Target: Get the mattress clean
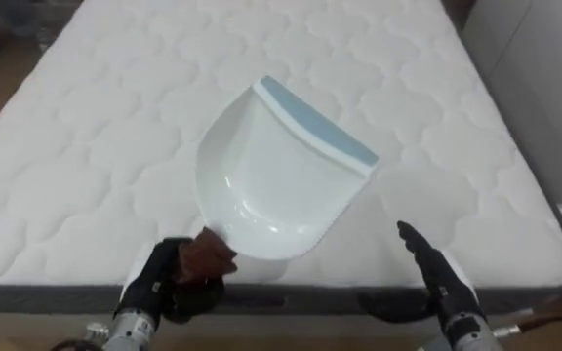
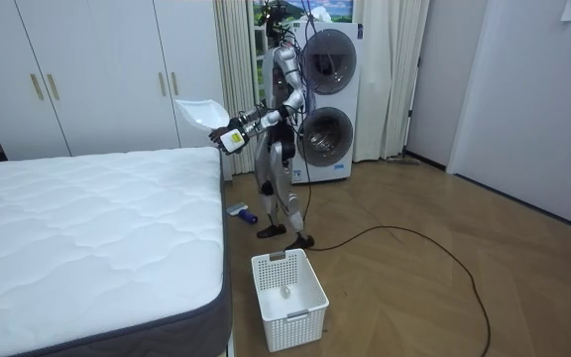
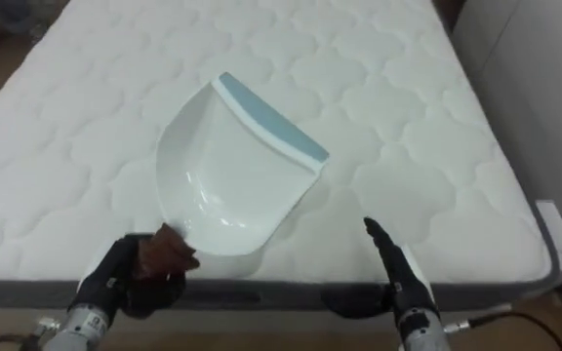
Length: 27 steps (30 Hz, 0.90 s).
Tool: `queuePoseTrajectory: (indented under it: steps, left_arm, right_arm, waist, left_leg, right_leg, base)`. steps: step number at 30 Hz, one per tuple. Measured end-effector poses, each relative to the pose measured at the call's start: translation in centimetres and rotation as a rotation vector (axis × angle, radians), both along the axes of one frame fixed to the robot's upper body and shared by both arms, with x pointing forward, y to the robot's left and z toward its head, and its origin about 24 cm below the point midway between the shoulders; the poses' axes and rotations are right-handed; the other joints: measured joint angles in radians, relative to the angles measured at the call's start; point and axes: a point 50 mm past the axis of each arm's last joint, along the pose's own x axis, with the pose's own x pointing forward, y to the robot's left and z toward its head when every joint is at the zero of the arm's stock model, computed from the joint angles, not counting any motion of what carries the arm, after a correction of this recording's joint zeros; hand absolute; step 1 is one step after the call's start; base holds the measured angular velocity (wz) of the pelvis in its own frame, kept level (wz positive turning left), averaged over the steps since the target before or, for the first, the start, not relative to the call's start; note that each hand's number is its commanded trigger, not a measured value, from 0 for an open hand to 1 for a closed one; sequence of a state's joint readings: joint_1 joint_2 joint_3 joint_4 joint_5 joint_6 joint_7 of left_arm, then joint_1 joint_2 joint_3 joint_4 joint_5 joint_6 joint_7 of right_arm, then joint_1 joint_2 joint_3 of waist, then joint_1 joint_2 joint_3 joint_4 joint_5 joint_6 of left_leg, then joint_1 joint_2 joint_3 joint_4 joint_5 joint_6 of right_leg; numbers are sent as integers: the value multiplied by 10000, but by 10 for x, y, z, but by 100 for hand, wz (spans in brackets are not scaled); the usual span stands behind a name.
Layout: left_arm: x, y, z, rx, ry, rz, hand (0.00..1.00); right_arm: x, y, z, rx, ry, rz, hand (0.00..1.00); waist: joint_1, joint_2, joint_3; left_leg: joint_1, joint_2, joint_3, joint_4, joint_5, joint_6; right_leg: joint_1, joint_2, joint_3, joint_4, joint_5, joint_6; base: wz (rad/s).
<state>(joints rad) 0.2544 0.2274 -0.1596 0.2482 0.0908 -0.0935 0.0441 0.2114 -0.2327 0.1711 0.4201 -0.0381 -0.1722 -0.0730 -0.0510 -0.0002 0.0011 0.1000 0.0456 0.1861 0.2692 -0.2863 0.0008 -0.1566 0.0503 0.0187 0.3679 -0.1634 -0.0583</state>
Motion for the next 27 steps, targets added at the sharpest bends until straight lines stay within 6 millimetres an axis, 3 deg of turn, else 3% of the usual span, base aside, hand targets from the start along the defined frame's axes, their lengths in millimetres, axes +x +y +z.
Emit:
queuePoseTrajectory:
  steps: [3,4,5,6,7,10,11,14,23,27]
  left_arm:
    - [1,1,1,25,-52,34,100]
    - [1,1,1,27,-87,42,95]
    - [1,1,2,27,-113,42,60]
    - [1,1,2,34,-156,60,5]
    - [1,1,2,67,-168,110,0]
    - [0,3,1,85,-140,182,0]
    - [-1,4,-1,41,-86,281,0]
    - [-6,10,-8,93,252,572,0]
    - [-21,27,-28,594,1119,1885,0]
    - [-40,37,-48,865,2230,2465,0]
  right_arm:
    - [0,-1,0,-50,-58,-142,0]
    - [0,-1,0,-58,-88,-231,0]
    - [0,-1,1,-68,-99,-260,0]
    - [0,-1,1,-107,-119,-294,0]
    - [1,-1,-1,-167,-75,-304,0]
    - [-2,-2,-10,-371,323,-517,0]
    - [-5,-3,-13,-336,532,-724,0]
    - [-14,-6,-20,-411,949,-852,0]
    - [-29,-20,-32,-391,1722,-1793,0]
    - [-45,-25,-45,-506,2571,-2041,0]
  waist:
    - [-3,-17,12]
    - [-3,-33,23]
    - [17,-38,26]
    - [57,-35,35]
    - [66,-28,73]
    - [67,-26,71]
    - [79,-28,73]
    - [71,-7,77]
    - [164,35,43]
    - [325,66,57]
  left_leg:
    - [-3,-7,19,-2,-1,1]
    - [-11,-42,29,16,-2,4]
    - [-12,-62,30,20,-3,4]
    - [-24,-114,29,25,-10,17]
    - [-46,-176,31,27,-27,46]
    - [-168,-371,67,16,-84,144]
    - [-151,-425,145,-38,-89,154]
    - [-8,-430,226,-246,-100,172]
    - [270,-331,245,-465,-136,237]
    - [634,-201,307,-711,-132,233]
  right_leg:
    - [-11,43,127,-52,62,24]
    - [-24,52,224,-50,83,54]
    - [-36,65,308,-40,95,77]
    - [-95,68,425,4,116,114]
    - [-157,46,485,87,134,148]
    - [-499,-94,420,425,54,280]
    - [-591,-205,204,495,54,310]
    - [-470,-294,2,456,80,340]
    - [-143,-120,-97,84,198,412]
    - [168,21,-222,-132,220,375]
  base:
    - [-12]
    - [-10]
    - [-18]
    - [-28]
    - [-34]
    - [-14]
    - [-15]
    - [-13]
    - [-1]
    - [-6]
